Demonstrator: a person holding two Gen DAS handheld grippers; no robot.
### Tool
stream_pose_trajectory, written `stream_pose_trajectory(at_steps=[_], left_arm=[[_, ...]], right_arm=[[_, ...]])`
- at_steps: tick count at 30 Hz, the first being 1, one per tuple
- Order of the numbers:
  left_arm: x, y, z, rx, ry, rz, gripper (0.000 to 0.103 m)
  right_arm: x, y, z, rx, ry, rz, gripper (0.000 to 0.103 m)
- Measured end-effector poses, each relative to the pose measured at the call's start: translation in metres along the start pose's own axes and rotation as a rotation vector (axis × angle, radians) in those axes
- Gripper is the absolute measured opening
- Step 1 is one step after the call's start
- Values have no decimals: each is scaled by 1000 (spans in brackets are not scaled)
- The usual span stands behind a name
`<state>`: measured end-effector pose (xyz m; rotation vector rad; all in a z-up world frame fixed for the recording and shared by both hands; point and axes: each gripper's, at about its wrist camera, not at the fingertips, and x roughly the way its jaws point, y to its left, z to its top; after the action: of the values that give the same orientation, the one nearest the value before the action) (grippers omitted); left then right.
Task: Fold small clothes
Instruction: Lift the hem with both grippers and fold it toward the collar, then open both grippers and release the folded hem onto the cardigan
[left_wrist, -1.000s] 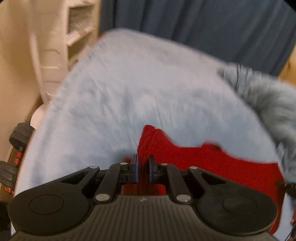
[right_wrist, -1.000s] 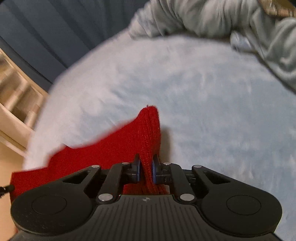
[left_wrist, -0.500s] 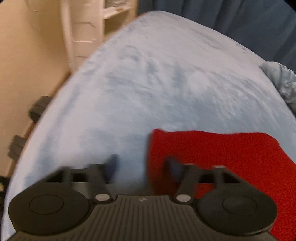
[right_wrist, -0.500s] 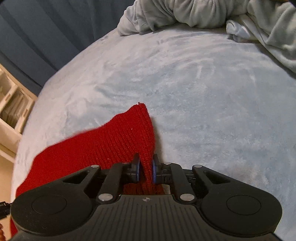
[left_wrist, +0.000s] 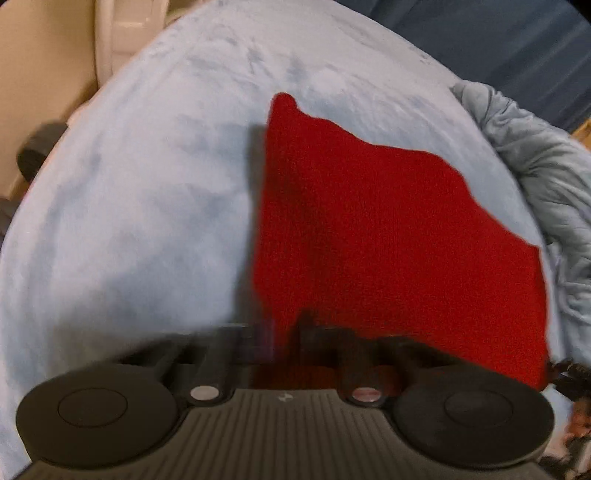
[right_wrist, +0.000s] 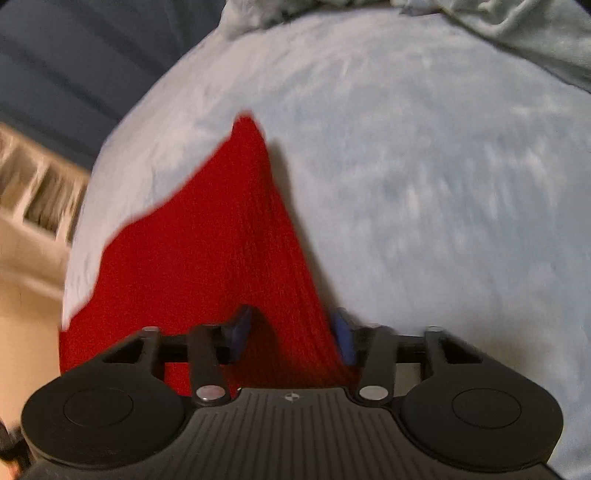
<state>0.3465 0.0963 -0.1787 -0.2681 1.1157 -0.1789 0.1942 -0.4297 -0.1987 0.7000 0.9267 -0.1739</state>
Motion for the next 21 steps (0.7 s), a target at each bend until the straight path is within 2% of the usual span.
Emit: stream_pose_trajectory(at_steps=[2, 3, 6, 10, 12, 13, 14, 16, 17, 19, 21], left_arm=[[-24, 9, -4, -28, -83, -10, 12], [-29, 16, -9, -49, -92, -22, 12], [-6, 30, -15, -63, -21, -5, 13], [7, 25, -13, -88, -25, 10, 17], [2, 26, -13, -93, -39, 17, 28], [-4, 25, -14, -87, -47, 37, 51], [-9, 27, -15, -84, -66, 71, 69], [-21, 28, -16, -78, -121, 132, 77], [-27, 28, -16, -78, -141, 144, 77], [-37, 26, -16, -89, -161, 112, 80], [-38, 18, -18, -79, -159, 85, 84]], right_arm=[[-12, 6, 3, -25, -39, -8, 12], [-14, 5, 6, -17, -47, -11, 12], [2, -3, 8, 6, -6, -34, 12], [8, -6, 2, 30, -19, -48, 12], [3, -6, 4, 43, -24, -39, 15], [-1, -6, 5, 41, -27, -38, 17], [-5, -6, 6, 34, -37, -46, 24], [-15, -4, 8, 25, -75, -65, 28], [-19, -2, 9, 23, -97, -71, 28], [-25, 3, 11, 4, -140, -51, 28], [-21, 9, 13, -24, -141, -41, 38]])
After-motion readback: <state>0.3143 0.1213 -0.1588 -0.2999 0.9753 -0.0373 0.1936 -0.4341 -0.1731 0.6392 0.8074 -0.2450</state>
